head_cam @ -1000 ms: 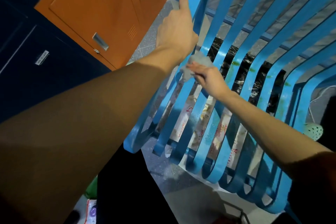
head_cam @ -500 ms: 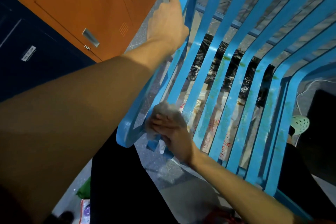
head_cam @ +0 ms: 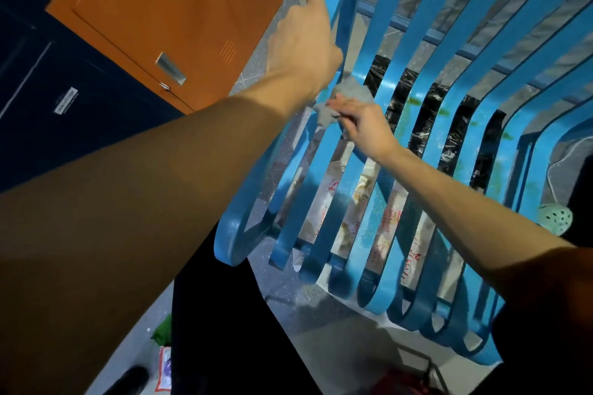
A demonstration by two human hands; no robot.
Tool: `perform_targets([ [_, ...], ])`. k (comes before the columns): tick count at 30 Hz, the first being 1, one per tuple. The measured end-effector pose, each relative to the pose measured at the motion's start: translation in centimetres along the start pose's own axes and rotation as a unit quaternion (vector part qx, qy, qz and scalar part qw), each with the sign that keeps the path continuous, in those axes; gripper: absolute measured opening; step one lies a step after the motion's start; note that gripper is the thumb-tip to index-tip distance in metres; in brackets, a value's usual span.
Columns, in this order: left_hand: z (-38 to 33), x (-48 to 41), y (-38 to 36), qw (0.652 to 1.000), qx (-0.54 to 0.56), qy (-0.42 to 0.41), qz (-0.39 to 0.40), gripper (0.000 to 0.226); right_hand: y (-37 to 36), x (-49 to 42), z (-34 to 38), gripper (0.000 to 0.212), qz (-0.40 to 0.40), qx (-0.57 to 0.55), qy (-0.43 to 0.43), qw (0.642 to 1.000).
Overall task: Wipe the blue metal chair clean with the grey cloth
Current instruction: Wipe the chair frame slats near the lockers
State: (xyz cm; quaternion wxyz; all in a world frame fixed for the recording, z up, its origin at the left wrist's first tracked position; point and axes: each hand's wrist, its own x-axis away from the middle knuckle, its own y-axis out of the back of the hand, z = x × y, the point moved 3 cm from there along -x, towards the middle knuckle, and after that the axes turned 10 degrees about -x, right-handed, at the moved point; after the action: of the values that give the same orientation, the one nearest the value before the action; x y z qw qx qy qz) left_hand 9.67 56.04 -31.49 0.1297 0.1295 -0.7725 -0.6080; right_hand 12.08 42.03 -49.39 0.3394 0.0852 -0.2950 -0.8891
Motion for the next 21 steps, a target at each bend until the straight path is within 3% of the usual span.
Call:
perform_targets([
  [5,0.1,0.0,0.2,1.0,0.005,-0.005,-0.002,0.053,-3.4,3.4,2.8,0.034,-0.033,-0.028,-0.025,0.999],
  [10,0.0,0.1,0.1,1.0,0.008,-0.007,0.002,0.054,-6.9,11.4,6.7,0.032,0.033,-0.072,0.069,0.994],
  [14,0.0,0.2,0.3,1.0,0.017,-0.007,0.004,0.055,-10.8,15.1,9.1,0.022,0.058,-0.105,0.093,0.988],
  [21,0.0,0.3,0.4,1.0,0.016,-0.003,-0.001,0.058,-12.6,16.7,9.8,0.022,0.192,-0.017,0.178,0.965],
])
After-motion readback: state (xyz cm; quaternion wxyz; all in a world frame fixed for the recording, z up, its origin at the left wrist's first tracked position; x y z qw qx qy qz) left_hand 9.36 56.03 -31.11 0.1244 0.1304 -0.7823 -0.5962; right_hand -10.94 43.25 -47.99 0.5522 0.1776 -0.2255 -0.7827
